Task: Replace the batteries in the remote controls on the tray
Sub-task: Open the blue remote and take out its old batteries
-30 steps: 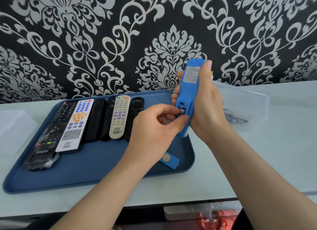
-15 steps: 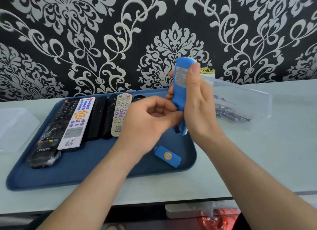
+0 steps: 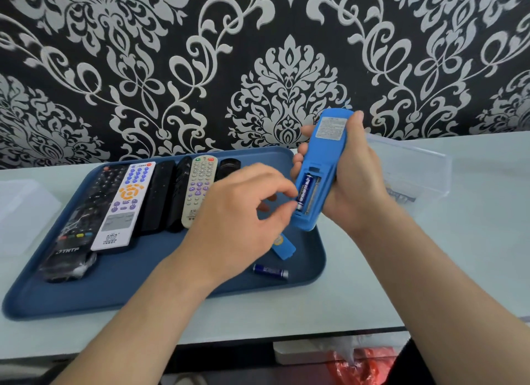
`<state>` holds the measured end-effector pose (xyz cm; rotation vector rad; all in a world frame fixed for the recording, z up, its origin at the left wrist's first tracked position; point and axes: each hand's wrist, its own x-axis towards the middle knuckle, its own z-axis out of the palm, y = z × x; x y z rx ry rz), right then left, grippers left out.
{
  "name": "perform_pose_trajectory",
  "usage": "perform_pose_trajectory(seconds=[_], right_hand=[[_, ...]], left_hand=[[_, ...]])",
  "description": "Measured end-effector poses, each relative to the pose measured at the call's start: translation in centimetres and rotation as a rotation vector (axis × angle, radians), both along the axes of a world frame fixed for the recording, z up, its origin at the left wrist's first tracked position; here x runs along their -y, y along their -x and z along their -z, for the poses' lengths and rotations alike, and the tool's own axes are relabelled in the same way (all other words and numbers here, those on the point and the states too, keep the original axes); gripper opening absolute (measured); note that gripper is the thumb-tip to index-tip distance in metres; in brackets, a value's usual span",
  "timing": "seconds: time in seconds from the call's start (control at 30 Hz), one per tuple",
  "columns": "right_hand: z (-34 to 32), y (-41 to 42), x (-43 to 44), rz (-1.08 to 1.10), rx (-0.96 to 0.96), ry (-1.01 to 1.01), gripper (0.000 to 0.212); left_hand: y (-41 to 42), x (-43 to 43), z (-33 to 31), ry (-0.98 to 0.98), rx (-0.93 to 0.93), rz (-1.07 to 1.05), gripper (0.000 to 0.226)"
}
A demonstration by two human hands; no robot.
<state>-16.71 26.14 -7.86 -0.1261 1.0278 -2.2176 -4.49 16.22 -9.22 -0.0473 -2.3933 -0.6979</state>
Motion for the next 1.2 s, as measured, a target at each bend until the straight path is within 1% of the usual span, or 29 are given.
perform_pose_trajectory(seconds=[0.1,0.2,0.27,0.4,0.5,0.57,0.77,0.9,0.97,1.1,1.2], right_hand=[[0.0,-0.3,0.2,-0.026,0.004,-0.002,0.07],[0.1,-0.3,0.3,-0.069,-0.04,-0.072,0.07],[0.2,-0.3,0.3,-0.086,-0.084,-0.124,0.07],[0.3,-0.4,0.3,-0.11,-0.158,-0.188,0.069],[0.4,-0.4,0.3,-0.114,-0.182,-0.251,0.07],[0.4,-0.3,0.3,-0.115,-0.197,-0.29,0.071],[0.7,-0.3,0.4,-0.104,-0.222,-0.348,0.068],[0.8,-0.3,0.7,-0.116,-0.23,-0.373,0.069],[1.0,-0.1,0.8,-0.116,-0.22,-0.369,0.068],[0.9,-0.2,0.8,-0.146,-0.146,-0.326,0.068],[1.0,-0.8,1.1,-0.165,-0.04,-0.238,0.064]], left_hand=[[0.1,-0.1,0.4,-0.011,0.057,0.01,0.019],[0.2,0.3,0.2,0.018,0.137,-0.009,0.029],[0.2,0.5,-0.1,0.138,0.161,-0.014,0.031],[0.3,0.4,-0.3,0.352,0.144,-0.026,0.029],[0.5,0.1,-0.3,0.473,0.143,-0.014,0.026],[0.6,0.0,-0.5,0.508,0.146,0.01,0.025],[1.0,0.2,-1.2,0.46,0.22,0.065,0.027],[1.4,0.2,-1.0,0.478,0.214,0.08,0.026],[1.3,0.2,-0.8,0.462,0.214,0.095,0.022],[1.1,0.3,-1.0,0.437,0.188,0.123,0.01],[1.4,0.8,-0.9,0.399,0.112,0.077,0.018]])
